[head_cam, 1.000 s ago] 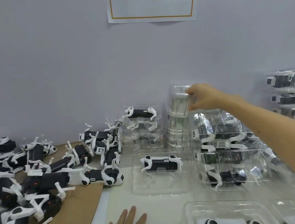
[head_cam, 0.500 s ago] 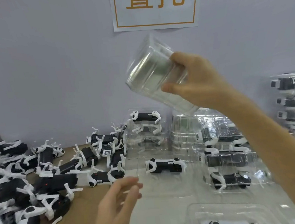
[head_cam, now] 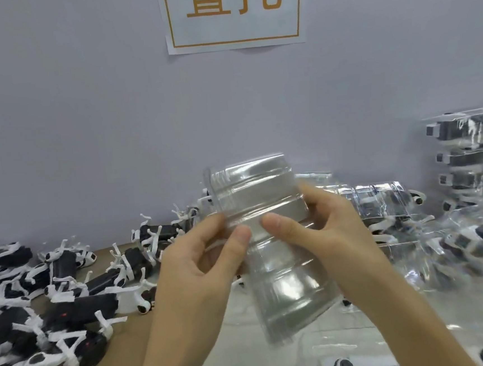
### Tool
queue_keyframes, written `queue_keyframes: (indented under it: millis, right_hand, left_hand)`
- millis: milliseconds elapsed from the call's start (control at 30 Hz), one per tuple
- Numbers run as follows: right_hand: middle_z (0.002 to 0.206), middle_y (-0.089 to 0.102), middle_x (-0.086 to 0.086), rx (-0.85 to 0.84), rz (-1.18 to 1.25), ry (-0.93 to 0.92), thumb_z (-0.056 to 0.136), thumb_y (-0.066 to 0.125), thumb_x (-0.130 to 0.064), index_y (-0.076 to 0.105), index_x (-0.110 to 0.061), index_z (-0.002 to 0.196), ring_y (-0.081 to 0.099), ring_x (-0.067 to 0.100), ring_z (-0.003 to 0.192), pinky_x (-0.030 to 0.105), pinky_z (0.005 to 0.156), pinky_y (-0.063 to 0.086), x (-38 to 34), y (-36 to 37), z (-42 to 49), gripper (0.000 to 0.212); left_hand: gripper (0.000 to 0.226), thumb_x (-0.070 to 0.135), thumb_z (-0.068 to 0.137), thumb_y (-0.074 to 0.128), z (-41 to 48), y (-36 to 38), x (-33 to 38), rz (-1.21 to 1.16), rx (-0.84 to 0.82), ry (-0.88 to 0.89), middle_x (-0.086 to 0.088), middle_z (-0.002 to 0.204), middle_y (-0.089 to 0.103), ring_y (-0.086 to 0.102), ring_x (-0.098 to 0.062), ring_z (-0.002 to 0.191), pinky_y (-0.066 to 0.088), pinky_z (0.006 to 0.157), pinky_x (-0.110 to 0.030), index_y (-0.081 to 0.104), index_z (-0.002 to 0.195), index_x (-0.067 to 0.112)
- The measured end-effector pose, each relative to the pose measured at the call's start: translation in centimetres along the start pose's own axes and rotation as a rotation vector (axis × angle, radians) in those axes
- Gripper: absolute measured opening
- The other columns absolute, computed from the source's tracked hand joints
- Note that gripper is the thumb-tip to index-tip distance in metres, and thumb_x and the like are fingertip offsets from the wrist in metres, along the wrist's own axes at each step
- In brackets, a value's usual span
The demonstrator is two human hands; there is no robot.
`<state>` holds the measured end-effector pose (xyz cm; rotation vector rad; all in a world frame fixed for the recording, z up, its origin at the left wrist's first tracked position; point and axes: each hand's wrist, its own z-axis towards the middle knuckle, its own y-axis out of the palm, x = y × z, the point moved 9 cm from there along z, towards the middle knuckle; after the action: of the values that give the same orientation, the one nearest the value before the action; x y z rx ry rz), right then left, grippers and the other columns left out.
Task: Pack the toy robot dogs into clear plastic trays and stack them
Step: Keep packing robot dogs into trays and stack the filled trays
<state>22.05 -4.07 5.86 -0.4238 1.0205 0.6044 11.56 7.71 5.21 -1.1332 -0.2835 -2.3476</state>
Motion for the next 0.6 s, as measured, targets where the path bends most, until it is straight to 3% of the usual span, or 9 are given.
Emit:
queue_keyframes:
  millis: [167, 400, 500, 600]
  right_hand:
    - [0.093, 0.077, 0.006, -0.031, 0.012, 0.039, 0.075, 0.080, -0.022, 0.074, -0.017, 0.102, 0.074, 0.025, 0.086, 0.032, 0.072, 0.060, 0.5, -0.2, -0.2, 0.028]
    - [0.094, 0.076, 0.007, -0.045, -0.057, 0.005, 0.076, 0.084, -0.021, 0.073, -0.020, 0.101, 0.073, 0.027, 0.090, 0.050, 0.085, 0.058, 0.5, 0.5, -0.3, 0.027]
    - [0.095, 0.075, 0.009, -0.050, -0.055, 0.008, 0.075, 0.082, -0.024, 0.073, -0.020, 0.102, 0.073, 0.030, 0.091, 0.056, 0.086, 0.057, 0.6, 0.8, -0.4, 0.029]
    - [0.096, 0.075, 0.009, -0.058, -0.046, 0.007, 0.075, 0.080, -0.027, 0.072, -0.021, 0.104, 0.072, 0.030, 0.092, 0.055, 0.085, 0.057, 0.8, 1.0, -0.6, 0.030]
  left_hand:
    - [0.029, 0.022, 0.090, 0.056, -0.7, 1.1, -1.5, -0.223, -0.061, -0.103, -0.005, 0.104, 0.076, 0.074, -0.024, 0.095, 0.060, 0.075, -0.029, 0.074, 0.110, 0.032]
    - [0.037, 0.009, 0.081, 0.057, -1.0, 0.4, -1.9, -0.191, 0.044, -0.098, -0.005, 0.099, 0.077, 0.076, -0.026, 0.084, 0.061, 0.067, -0.033, 0.074, 0.103, 0.032]
    - [0.037, 0.007, 0.082, 0.059, -0.9, 0.3, -2.3, -0.224, -0.034, -0.140, -0.008, 0.105, 0.076, 0.074, -0.036, 0.086, 0.062, 0.070, -0.042, 0.072, 0.109, 0.030]
    - [0.040, 0.010, 0.083, 0.067, -0.7, 0.0, -2.5, -0.239, -0.113, -0.167, -0.011, 0.110, 0.075, 0.073, -0.038, 0.092, 0.061, 0.073, -0.042, 0.067, 0.118, 0.029]
